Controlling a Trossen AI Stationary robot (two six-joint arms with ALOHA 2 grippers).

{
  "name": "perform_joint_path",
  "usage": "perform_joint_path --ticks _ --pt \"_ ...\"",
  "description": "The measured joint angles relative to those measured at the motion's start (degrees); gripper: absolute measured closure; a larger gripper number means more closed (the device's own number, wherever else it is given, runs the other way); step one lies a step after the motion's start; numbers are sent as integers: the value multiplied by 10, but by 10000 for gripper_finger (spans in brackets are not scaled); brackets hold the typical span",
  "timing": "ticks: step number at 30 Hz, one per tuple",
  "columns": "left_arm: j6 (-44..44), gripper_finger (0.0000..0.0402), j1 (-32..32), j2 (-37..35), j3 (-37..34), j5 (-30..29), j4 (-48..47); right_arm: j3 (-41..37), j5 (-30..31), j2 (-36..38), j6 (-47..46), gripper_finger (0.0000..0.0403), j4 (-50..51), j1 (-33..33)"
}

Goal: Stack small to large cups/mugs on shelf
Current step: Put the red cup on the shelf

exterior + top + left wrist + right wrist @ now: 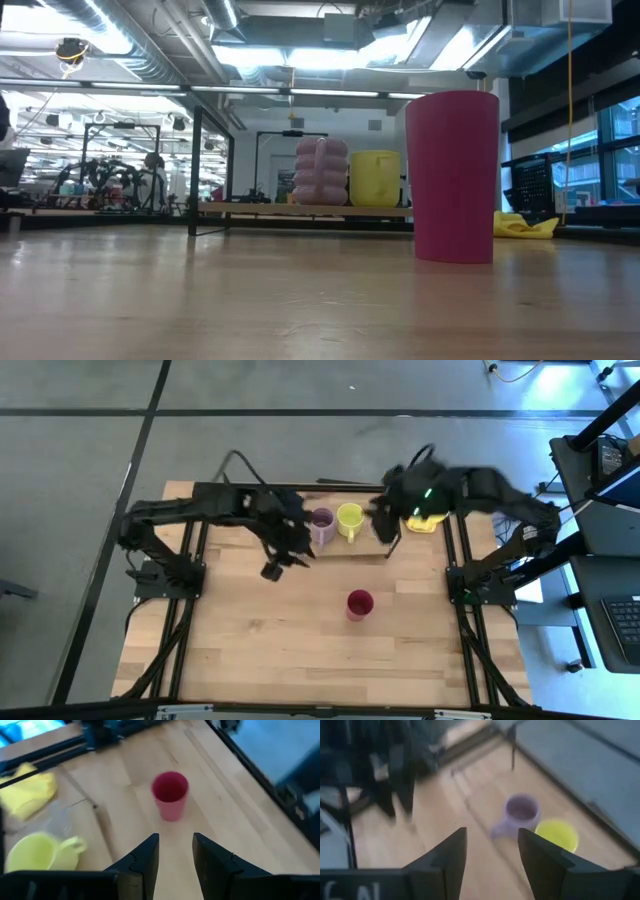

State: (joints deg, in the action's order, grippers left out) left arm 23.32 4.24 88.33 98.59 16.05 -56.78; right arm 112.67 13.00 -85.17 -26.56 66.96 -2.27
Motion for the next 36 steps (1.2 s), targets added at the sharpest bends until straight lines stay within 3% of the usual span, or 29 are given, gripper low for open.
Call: perform_joint_path --ticks 6,11,22,36 --pt "117 289 -44 69 11 -18 19 93 -3 0 17 224 0 -67" --pt "165 289 -69 121 28 -18 75 129 -5 0 6 224 1 -85" --pt "163 289 -114 221 28 -20 132 223 4 0 19 224 27 -103" --pt "158 289 -124 267 29 -61 202 211 -4 28 17 224 97 -108"
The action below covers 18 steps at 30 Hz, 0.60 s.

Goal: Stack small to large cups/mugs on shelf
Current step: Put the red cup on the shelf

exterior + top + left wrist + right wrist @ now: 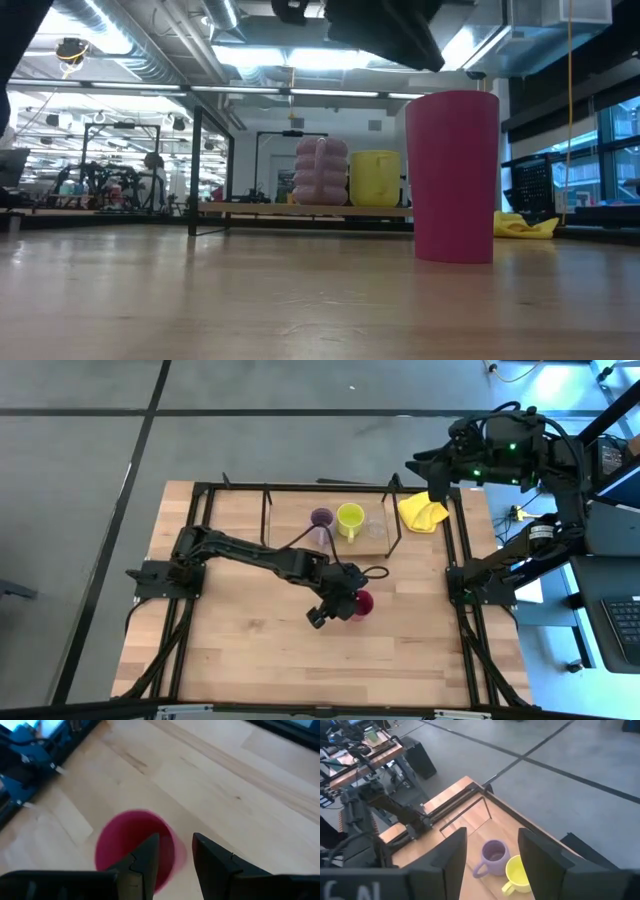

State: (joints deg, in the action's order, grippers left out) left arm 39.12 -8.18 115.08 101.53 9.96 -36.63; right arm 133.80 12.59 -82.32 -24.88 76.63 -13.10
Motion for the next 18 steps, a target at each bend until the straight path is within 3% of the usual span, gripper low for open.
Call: perform_joint_path --ticks 18 --pt "6 289 2 10 -1 -30 -13 0 -2 0 12 224 0 0"
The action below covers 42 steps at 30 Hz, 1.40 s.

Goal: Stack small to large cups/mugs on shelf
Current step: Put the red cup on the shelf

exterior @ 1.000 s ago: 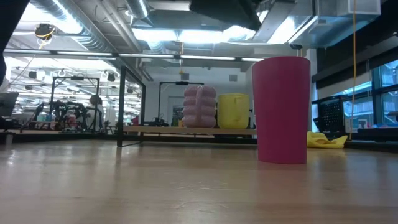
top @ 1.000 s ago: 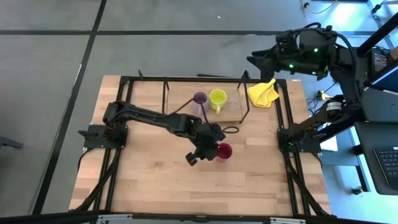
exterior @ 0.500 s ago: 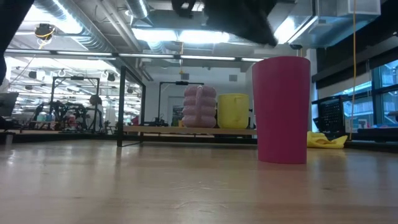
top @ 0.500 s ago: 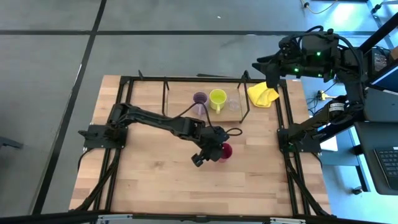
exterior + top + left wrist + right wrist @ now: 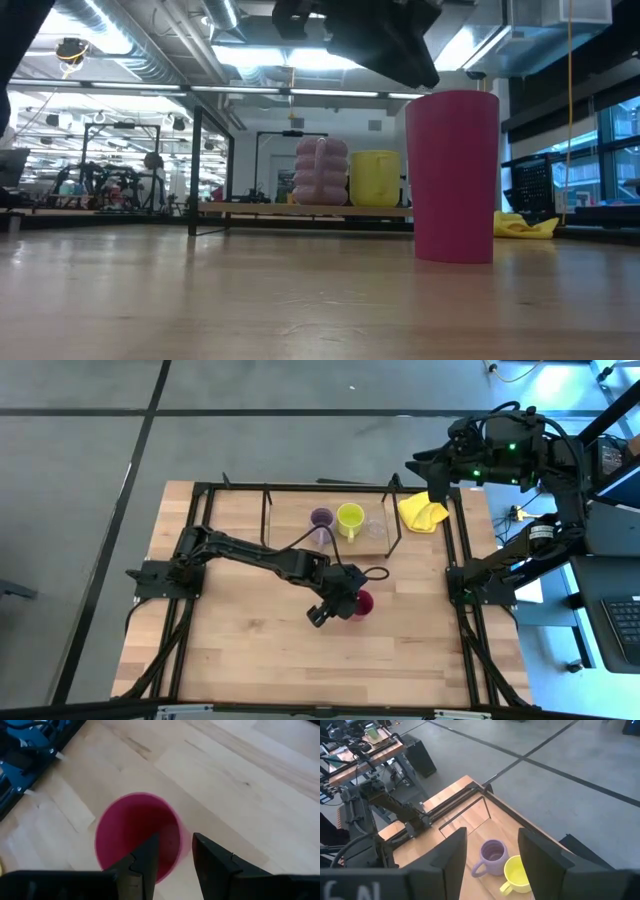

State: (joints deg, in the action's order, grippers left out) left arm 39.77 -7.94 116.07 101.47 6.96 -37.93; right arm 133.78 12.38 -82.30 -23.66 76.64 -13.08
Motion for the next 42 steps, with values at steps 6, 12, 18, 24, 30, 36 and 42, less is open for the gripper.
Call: perform_joint_path --ticks 6,12,18,24,30,36,42 --pt "0 289 1 0 -2 0 -1 0 0 0 0 224 0 0" --pt "3 289 0 0 -33 1 -1 0 0 0 -1 224 0 0" --pt "8 289 -1 0 -40 -23 8 0 0 0 -2 224 0 0" --pt "9 289 -1 0 -40 -37 19 0 0 0 -14 224 0 0" --pt "11 305 -1 0 -40 -37 -8 0 1 0 -16 224 0 0" --pt "24 375 -1 0 -40 -57 -57 0 16 0 -16 224 2 0" --pt "-9 393 -1 -4 -40 -90 -60 0 17 0 -22 224 13 0"
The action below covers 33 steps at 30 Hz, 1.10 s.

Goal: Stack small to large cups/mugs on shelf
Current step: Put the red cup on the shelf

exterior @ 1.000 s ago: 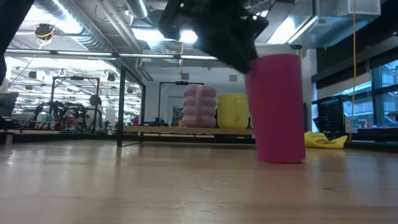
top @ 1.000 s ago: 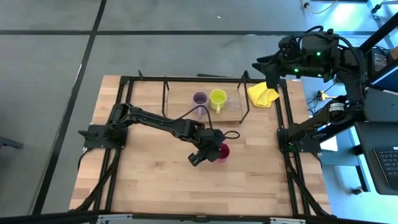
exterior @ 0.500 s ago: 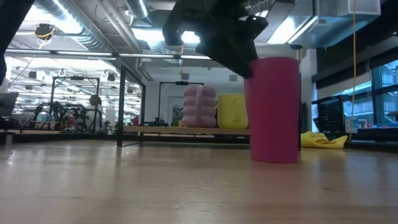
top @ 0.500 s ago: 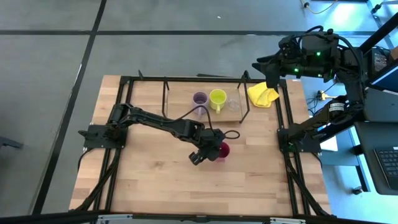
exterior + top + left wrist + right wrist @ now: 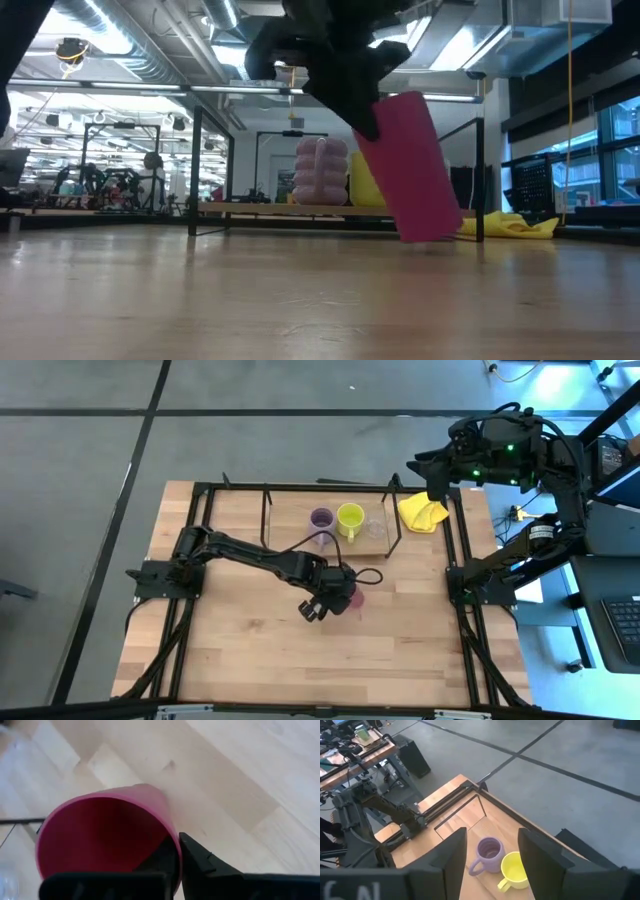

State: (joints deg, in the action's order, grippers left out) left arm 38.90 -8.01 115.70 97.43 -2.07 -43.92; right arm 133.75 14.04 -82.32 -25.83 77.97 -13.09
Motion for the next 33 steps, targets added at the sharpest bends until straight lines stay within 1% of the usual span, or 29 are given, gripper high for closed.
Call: perform_joint_path --ticks 2,6,10,13,17,21,25,29,33 --pt "-14 396 0 -5 5 -13 -21 0 0 0 -8 224 4 0" --pt "-63 397 0 -26 41 -58 -141 0 0 0 -9 224 4 0" --pt "-161 398 9 -51 86 -94 -298 0 0 0 -4 224 4 0" --pt "-234 399 21 -76 103 -100 -367 0 0 0 6 224 -3 0" --pt "-325 399 61 -103 104 -102 -400 0 -1 0 9 224 -14 0" --pt "-394 399 121 -114 103 -66 -430 0 -1 0 10 224 -20 1" --pt "-407 399 161 -133 98 -59 -404 0 -6 0 12 224 -20 2" --pt "-408 399 199 -141 86 -23 -385 0 -7 0 14 224 -19 2" --pt "-412 398 232 -155 39 13 -365 0 -7 0 20 224 -19 2"
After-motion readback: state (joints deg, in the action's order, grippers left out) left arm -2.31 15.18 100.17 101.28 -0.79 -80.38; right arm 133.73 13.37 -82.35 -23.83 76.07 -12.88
